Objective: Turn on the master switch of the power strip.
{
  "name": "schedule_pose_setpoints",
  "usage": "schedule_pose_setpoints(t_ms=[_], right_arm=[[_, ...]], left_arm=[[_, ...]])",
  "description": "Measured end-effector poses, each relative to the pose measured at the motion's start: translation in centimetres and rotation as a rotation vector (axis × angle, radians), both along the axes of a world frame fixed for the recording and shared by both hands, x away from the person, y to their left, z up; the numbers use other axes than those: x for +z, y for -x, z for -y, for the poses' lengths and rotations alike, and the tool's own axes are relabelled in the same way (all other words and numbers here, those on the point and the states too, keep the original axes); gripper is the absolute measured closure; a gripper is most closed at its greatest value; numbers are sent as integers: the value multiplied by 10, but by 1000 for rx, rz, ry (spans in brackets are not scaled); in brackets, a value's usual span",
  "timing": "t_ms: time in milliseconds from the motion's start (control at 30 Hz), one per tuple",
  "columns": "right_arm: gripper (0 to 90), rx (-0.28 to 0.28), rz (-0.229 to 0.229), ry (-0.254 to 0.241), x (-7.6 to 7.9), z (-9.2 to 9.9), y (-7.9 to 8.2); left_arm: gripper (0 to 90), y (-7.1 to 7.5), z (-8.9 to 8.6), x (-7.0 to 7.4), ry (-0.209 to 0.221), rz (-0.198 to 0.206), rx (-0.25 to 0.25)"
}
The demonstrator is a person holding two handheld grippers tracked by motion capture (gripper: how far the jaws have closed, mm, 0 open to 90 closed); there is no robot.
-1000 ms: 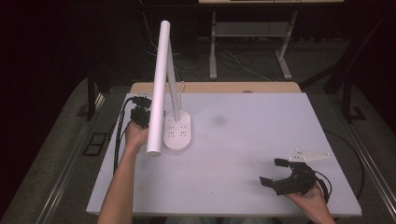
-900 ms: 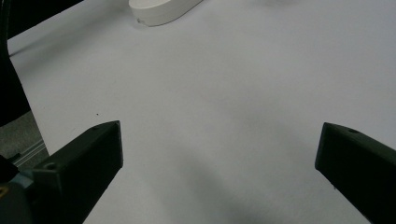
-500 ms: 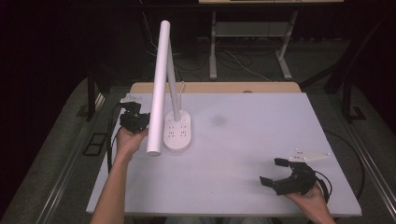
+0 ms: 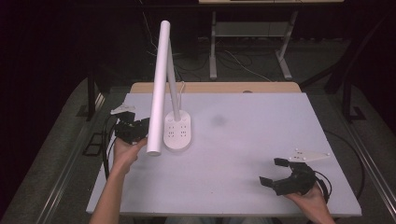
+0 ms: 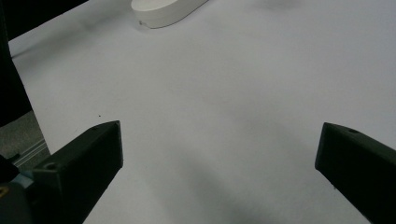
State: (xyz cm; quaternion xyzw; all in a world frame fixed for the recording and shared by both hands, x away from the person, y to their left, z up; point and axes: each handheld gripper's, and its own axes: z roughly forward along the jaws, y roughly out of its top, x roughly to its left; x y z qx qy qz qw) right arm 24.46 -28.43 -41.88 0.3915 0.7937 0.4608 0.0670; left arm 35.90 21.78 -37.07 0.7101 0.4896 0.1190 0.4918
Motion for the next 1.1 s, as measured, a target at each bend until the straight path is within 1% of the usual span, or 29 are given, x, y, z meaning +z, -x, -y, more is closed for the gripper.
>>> schedule_pose_setpoints(t_ms=[33, 67, 133, 167, 233, 267, 300, 333, 400, 433, 467, 567, 633, 667, 733, 800, 867, 967, 1000, 1067, 1100], right_arm=[[3, 1, 0, 0, 0, 0, 0], [3, 1, -1, 1, 0, 0, 0], [3, 1, -2, 0, 0, 0, 0], [3, 2, -1, 0, 0, 0, 0], [3, 2, 2, 2, 0, 0, 0], [3, 3, 3, 2, 0, -1, -1], [3, 2, 4, 1, 0, -1, -1], [3, 2, 4, 1, 0, -1, -1], [3, 1, 4, 1, 0, -1, 0], [3, 1, 4, 0, 0, -1, 0], [3, 0, 3, 0, 0, -1, 0], [3, 0, 6, 0, 0, -1, 0], [3, -1, 7, -1, 0, -1, 0], [3, -1, 7, 0, 0, -1, 0], [3, -3, 7, -2, 1, 0, 0], [3, -4, 6, -2, 1, 0, 0], [3, -4, 7, -2, 1, 0, 0], [3, -3, 5, -3, 1, -1, 1], [3, -3, 7, -4, 1, -1, 1], [3, -3, 9, -4, 1, 0, 1], [3, -2, 13, -4, 1, 0, 1]], left_arm=[[480, 3, 0, -1, 15, 2, -1], [439, 6, -1, -2, 23, 18, -7], [363, 13, -2, -3, 60, 34, -29], [333, 16, -2, -4, 69, 41, -38], [270, 23, 0, -5, 73, 47, -57], [235, 26, 1, -5, 61, 48, -64], [205, 29, 2, -6, 58, 55, -73], [177, 32, 4, -6, 58, 50, -86], [135, 37, 7, -8, 41, 56, -111], [124, 39, 9, -9, 40, 57, -119], [90, 40, 10, -10, 47, 58, -137], [0, 46, 14, -13, 41, 51, -173], [0, 48, 15, -14, 47, 56, -176], [0, 53, 17, -15, 40, 60, -179], [0, 57, 19, -17, 35, 60, -189], [0, 59, 20, -18, 33, 58, -189], [0, 65, 22, -22, 26, 56, -195], [0, 69, 23, -26, 15, 59, -206], [0, 73, 24, -29, 13, 56, -213], [0, 78, 25, -33, 3, 56, -221], [0, 80, 26, -34, 6, 51, -224]])
